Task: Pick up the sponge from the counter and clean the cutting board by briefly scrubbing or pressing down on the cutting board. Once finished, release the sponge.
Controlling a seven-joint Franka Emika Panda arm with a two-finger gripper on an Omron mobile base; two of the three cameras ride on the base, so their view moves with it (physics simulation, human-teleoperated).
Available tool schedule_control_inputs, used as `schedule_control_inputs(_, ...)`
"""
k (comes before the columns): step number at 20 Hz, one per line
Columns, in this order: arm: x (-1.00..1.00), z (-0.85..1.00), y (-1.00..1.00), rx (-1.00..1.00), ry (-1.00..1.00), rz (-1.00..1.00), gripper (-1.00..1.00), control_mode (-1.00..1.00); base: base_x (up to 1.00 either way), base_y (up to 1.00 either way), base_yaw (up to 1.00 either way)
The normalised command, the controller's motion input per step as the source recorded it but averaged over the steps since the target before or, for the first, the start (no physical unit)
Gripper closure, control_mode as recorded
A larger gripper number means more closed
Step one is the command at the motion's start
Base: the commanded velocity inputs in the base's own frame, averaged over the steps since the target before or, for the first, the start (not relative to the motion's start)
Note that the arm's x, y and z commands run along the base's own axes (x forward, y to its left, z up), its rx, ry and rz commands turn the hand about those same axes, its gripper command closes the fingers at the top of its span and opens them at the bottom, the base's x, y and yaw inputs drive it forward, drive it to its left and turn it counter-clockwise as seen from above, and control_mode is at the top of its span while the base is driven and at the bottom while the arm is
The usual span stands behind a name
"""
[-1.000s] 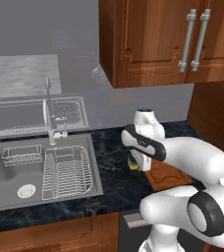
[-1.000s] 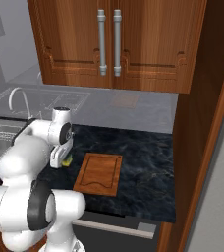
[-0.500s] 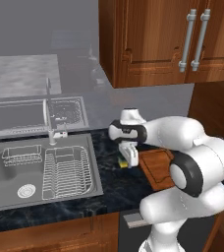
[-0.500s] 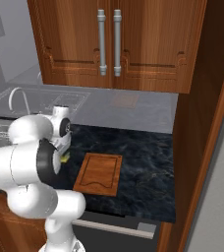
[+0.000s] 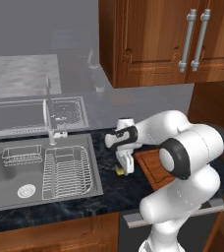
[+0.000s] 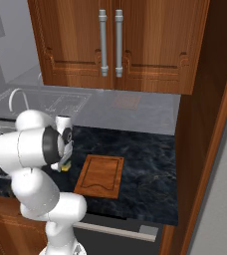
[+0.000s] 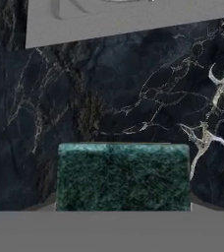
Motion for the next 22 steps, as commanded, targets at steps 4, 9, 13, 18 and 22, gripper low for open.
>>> schedule_control_inputs(4,-0.11,-0.42,0.01,0.00,-0.13,0.00,-1.00,-1.00,0.00,0.00,0.00)
schedule_control_inputs(9,-0.11,-0.12,0.00,0.00,-0.14,0.00,-1.00,-1.00,0.00,0.00,0.00)
schedule_control_inputs(13,0.00,0.09,0.00,0.00,-0.13,0.00,-1.00,-1.00,0.00,0.00,0.00)
schedule_control_inputs(18,0.00,0.50,-0.07,0.00,-0.07,0.02,-1.00,-1.00,0.00,0.00,0.00)
schedule_control_inputs(22,0.00,0.73,-0.03,0.00,-0.05,0.01,-1.00,-1.00,0.00,0.00,0.00)
